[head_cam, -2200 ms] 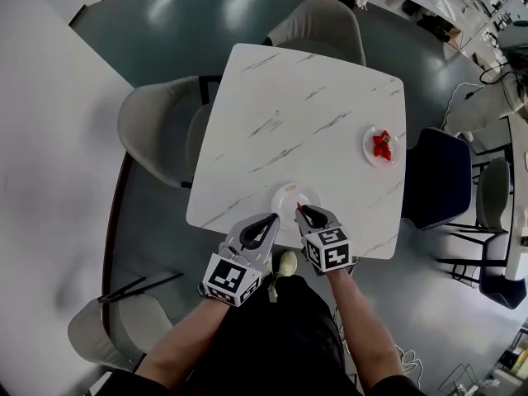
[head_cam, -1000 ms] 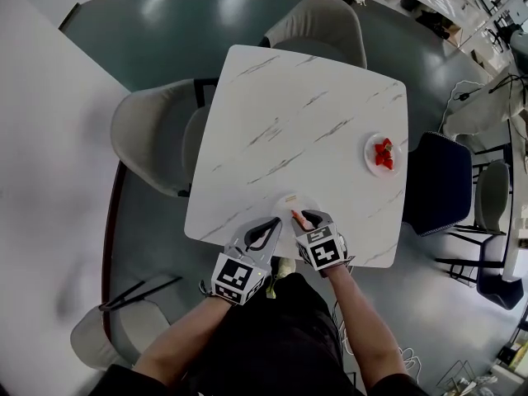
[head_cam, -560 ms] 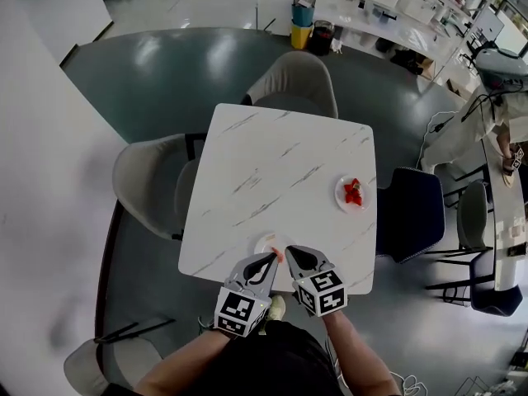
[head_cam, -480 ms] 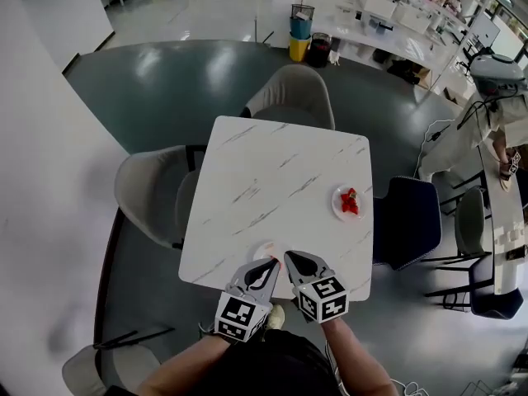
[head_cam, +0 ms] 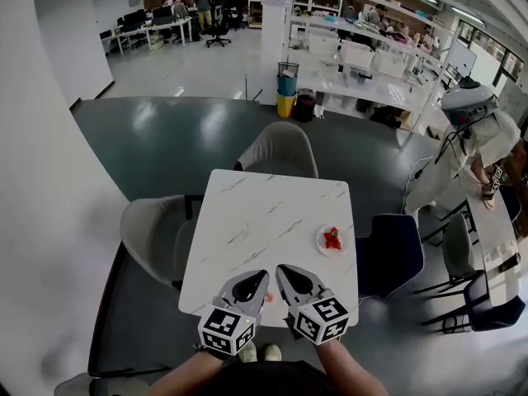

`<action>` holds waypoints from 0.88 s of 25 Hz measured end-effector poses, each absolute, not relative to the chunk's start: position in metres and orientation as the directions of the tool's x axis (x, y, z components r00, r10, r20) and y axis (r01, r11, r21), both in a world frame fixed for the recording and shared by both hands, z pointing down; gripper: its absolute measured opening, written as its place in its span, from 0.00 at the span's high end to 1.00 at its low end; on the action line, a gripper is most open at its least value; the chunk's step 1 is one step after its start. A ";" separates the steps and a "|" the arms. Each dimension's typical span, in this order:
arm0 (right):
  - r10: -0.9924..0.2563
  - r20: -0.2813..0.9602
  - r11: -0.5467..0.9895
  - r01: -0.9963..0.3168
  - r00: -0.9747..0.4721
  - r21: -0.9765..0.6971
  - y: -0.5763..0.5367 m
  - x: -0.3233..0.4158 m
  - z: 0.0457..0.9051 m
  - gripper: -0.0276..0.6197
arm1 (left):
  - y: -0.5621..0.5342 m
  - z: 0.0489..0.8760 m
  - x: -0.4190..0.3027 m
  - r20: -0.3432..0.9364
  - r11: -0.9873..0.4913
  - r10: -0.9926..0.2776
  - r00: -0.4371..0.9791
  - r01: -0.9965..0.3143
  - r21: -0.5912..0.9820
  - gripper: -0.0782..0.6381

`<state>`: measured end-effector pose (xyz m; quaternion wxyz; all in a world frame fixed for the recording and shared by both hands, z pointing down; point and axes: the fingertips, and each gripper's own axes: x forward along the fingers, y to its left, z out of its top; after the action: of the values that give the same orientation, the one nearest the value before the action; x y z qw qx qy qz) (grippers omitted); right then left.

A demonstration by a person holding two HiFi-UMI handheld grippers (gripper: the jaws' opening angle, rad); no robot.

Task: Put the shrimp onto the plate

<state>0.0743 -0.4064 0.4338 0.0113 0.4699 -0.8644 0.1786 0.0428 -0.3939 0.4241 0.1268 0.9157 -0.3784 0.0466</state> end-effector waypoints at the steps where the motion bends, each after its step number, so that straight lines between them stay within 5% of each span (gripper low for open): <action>1: -0.814 0.171 0.496 -0.818 -0.555 -0.292 -0.405 0.075 0.425 0.95 | -0.393 0.415 0.043 0.168 -0.687 -0.681 0.712 -0.702 0.190 0.88; 10: -0.834 0.052 0.526 -0.821 -0.549 -0.223 -0.403 0.082 0.364 0.95 | -0.388 0.357 0.044 0.065 -0.713 -0.685 0.725 -0.686 0.145 0.88; 22: -0.829 0.060 0.533 -0.817 -0.557 -0.219 -0.397 0.071 0.365 0.96 | -0.381 0.351 0.038 0.049 -0.708 -0.695 0.717 -0.695 0.126 0.88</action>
<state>0.0707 -0.3966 0.3649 -0.0255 0.4702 -0.8752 0.1112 0.0382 -0.3812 0.3508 0.0675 0.9241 -0.3761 -0.0010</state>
